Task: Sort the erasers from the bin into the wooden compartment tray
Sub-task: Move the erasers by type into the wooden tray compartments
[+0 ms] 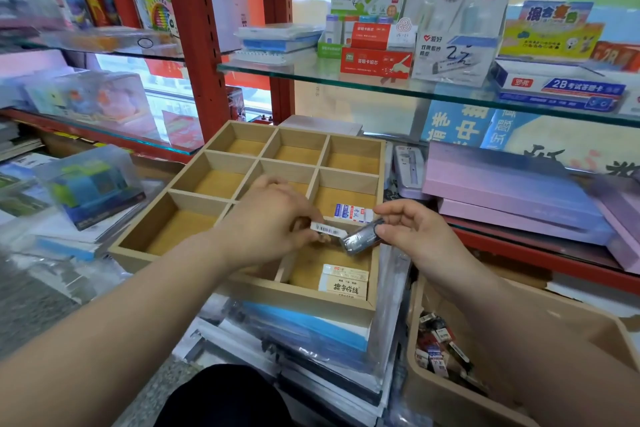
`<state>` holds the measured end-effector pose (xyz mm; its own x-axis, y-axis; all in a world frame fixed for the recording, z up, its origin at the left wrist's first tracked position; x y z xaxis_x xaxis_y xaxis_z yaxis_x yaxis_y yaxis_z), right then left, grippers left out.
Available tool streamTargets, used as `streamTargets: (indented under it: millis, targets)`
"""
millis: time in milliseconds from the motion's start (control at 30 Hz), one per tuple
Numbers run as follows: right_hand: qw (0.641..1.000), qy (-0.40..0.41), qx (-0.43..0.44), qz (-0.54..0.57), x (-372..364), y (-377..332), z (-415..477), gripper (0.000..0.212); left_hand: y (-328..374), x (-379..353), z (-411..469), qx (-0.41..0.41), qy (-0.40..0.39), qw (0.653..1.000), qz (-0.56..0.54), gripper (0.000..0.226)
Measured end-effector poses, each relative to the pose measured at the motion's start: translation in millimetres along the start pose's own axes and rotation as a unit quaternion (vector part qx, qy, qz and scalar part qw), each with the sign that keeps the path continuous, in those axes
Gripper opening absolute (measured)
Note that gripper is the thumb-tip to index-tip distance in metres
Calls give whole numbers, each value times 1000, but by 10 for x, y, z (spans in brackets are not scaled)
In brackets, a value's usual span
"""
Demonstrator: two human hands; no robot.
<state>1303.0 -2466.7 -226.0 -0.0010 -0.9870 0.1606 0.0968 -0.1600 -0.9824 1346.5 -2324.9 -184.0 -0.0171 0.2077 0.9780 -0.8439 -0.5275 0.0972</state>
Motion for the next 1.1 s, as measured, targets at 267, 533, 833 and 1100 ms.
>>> streamTargets:
  millis: [267, 533, 833, 1100]
  targets:
    - [999, 35, 32, -1, -65, -136, 71, 27, -583, 321, -568, 132, 73, 984, -92, 12]
    - [999, 3, 52, -3, -497, -360, 442, 30, -595, -9, -579, 174, -17, 982, 71, 18]
    - [996, -31, 28, -76, -780, -271, 738, 20, -687, -280, -415, 133, -162, 975, 71, 45]
    - [994, -47, 29, -92, -772, -166, 782, 19, -687, -399, -352, 169, -166, 969, -68, 43]
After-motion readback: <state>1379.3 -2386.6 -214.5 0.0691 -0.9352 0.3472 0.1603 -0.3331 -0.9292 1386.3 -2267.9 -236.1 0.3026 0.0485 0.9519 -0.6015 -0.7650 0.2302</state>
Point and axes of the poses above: each hand's wrist, its own z-axis towards the middle knuckle, its own x-axis out of the back of the hand, y = z × x, the point moved 8 cm from there along z, towards the middle knuckle, and after that the axes turned 11 degrees about -y, right-handed, at the moved point
